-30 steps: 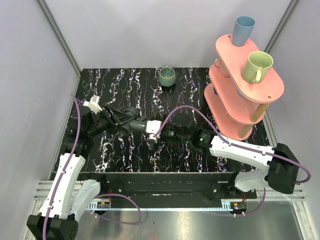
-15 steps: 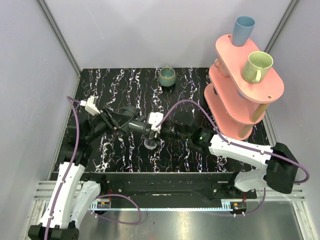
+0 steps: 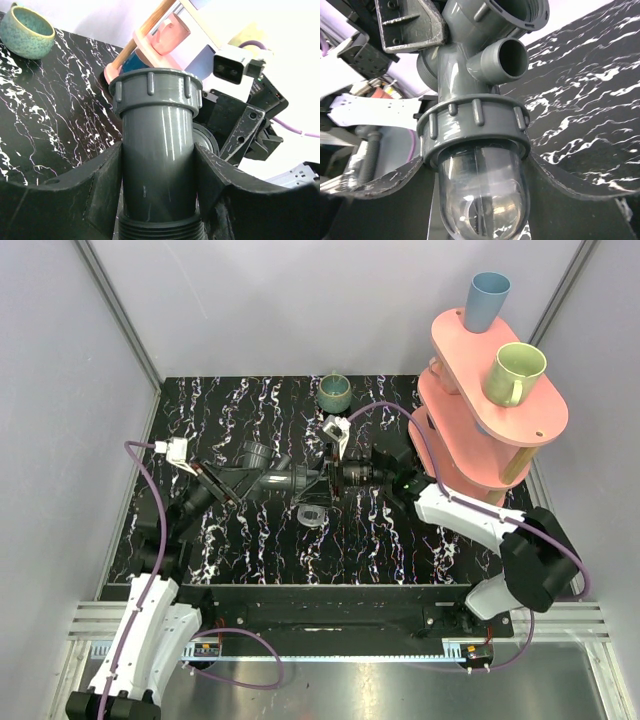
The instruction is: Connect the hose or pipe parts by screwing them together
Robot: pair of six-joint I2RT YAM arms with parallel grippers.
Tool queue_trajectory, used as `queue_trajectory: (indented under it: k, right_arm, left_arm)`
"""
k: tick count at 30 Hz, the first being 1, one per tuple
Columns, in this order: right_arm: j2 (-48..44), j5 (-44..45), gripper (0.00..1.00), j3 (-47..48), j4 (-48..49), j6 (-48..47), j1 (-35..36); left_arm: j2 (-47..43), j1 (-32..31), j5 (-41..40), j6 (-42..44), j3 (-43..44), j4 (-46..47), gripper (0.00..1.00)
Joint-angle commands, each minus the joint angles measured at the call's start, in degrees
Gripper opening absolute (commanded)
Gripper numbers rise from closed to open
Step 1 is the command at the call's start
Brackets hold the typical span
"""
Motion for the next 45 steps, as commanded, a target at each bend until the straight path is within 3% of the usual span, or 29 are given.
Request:
queue_trajectory:
  k: [1,4,6,9,17,23,31,45]
  right_arm:
    - [-0.2,0.0,0.54,2.6,7.0,17.0,-3.2]
    - [-3.9,3.2,0.83,1.3,2.9,10.9,-3.2]
    - [-6.1,5.1,0.94,0.4,-2.0,3.0,-3.3]
    - [-11.1,8.3,1.0,-2.3,-4.7,-7.6,-3.3]
    - [-20.4,13.1,1.0,-3.7,-11.8,-34.0,-1.2]
    - [-22.2,22.5,1.0,-3.9,-15.5,-56.0,9.7]
    - [-17.1,32.1,0.97,-0.9,-19.4,-64.5,16.9]
    - [-11.5,40.8,0.83,1.5,-21.4,-66.6,19.6]
  left_arm:
    - [-1.8,-0.8,9.5,1.4,0.8,10.9,0.0]
    - [-1.1,-0.9,5.5,0.7,3.9,2.0,0.0]
    - [-0.1,-0.8,2.5,0.8,7.0,-2.5,0.0]
    - [1.8,-0.8,0.9,-1.0,10.6,-8.9,0.0]
    - [9.7,-0.8,0.4,-6.1,20.6,-27.3,0.0]
    - [12.5,-0.8,1.2,-8.2,22.6,-34.0,0.0]
    - [14.2,-0.8,2.5,-8.3,24.1,-37.7,0.0]
    - [15.1,-0.8,1.8,-4.1,25.6,-41.4,0.0]
